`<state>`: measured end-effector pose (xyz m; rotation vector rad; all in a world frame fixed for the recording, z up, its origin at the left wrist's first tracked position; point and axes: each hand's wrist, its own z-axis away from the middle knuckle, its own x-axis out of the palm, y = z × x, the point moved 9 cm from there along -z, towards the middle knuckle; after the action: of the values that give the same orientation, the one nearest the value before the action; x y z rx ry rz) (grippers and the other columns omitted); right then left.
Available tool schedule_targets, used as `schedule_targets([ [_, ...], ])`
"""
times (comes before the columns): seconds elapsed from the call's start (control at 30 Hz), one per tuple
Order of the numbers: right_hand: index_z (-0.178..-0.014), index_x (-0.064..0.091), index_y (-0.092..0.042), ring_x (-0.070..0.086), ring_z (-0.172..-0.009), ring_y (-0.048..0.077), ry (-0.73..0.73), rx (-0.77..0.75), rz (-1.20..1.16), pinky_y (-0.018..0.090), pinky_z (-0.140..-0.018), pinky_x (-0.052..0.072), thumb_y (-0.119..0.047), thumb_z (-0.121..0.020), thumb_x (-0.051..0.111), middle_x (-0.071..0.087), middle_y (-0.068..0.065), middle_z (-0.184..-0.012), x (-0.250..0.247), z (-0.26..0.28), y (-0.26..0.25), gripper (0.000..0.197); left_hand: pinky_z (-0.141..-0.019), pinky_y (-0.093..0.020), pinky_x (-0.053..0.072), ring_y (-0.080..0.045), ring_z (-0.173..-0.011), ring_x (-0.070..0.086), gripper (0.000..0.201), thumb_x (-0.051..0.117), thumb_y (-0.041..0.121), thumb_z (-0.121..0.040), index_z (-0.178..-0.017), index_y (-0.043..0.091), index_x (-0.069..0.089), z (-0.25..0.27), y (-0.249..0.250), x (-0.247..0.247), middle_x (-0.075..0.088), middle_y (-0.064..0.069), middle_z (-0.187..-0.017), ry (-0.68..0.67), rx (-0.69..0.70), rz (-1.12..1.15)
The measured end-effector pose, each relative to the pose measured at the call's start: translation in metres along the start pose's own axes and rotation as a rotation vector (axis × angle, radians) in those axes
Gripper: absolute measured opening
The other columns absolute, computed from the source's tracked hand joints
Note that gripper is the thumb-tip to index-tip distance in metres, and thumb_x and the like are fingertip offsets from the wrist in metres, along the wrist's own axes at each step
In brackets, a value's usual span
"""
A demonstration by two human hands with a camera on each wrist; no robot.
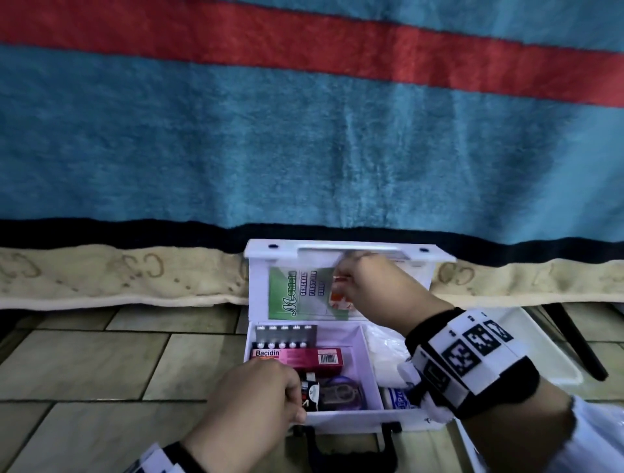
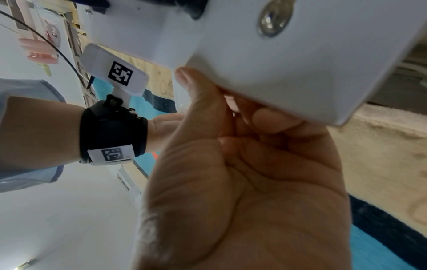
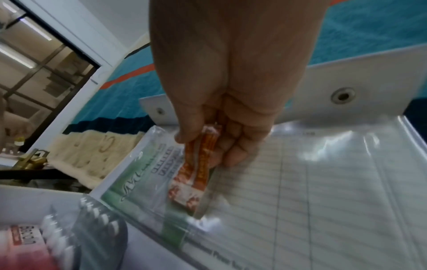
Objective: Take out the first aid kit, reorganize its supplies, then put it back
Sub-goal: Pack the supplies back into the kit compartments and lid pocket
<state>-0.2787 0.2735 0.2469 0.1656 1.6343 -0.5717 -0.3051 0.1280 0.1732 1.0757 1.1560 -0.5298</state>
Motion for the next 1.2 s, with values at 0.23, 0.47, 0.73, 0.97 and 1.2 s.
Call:
schedule_targets([
  [0.23, -0.090, 0.070, -0.018, 0.062, -0.078, 0.019, 0.082, 0.094, -0.033, 0.026, -0.069, 0.048, -0.015, -0.089, 0.059, 0.071, 0.004, -0.088, -0.001, -0.002, 0.007, 0.011, -0.056, -0.008, 0.029, 0.002, -0.070, 0.048, 0.025, 0.070, 0.042, -0.075, -0.059, 0.031, 0.054, 0.002, -0.001, 0.000, 0.057, 0.016, -0.071, 0.012, -0.015, 0.009],
  [0.47, -0.087, 0.073, -0.023, 0.066, -0.085, 0.021, 0.205, 0.182, -0.068, 0.026, -0.073, 0.050, -0.018, -0.083, 0.066, 0.073, 0.001, -0.089, -0.012, -0.001, 0.010, 0.010, -0.051, -0.004, 0.029, 0.014, -0.059, 0.043, 0.020, 0.068, 0.037, -0.075, -0.061, 0.030, 0.055, 0.002, -0.001, 0.001, 0.052, 0.041, -0.060, 0.010, -0.003, 0.013],
  [0.73, -0.092, 0.074, -0.026, 0.064, -0.087, 0.017, 0.173, 0.172, -0.072, 0.022, -0.070, 0.045, -0.013, -0.085, 0.063, 0.072, -0.003, -0.089, -0.008, -0.002, 0.011, 0.018, -0.052, -0.004, 0.026, 0.004, -0.067, 0.047, 0.023, 0.070, 0.042, -0.073, -0.060, 0.031, 0.055, 0.002, -0.003, 0.000, 0.056, 0.015, -0.065, 0.023, -0.030, 0.002],
  [0.97, -0.106, 0.071, -0.028, 0.063, -0.098, 0.016, 0.162, 0.132, -0.122, 0.022, -0.083, 0.047, -0.015, -0.088, 0.061, 0.072, -0.002, -0.103, -0.016, 0.009, 0.016, 0.024, -0.058, -0.013, 0.034, -0.002, -0.073, 0.051, 0.024, 0.071, 0.041, -0.073, -0.059, 0.031, 0.054, 0.004, -0.003, -0.001, 0.056, 0.012, -0.065, 0.010, -0.069, -0.015],
  [1.2, -0.096, 0.074, -0.018, 0.061, -0.073, -0.008, 0.282, 0.095, -0.391, -0.001, -0.071, 0.042, -0.008, -0.082, 0.069, 0.070, -0.006, -0.092, -0.067, 0.077, 0.045, 0.018, -0.059, -0.017, 0.037, -0.001, -0.072, 0.053, 0.024, 0.073, 0.040, -0.075, -0.060, 0.030, 0.056, 0.003, -0.003, -0.001, 0.060, 0.013, -0.067, 0.005, -0.092, -0.020],
])
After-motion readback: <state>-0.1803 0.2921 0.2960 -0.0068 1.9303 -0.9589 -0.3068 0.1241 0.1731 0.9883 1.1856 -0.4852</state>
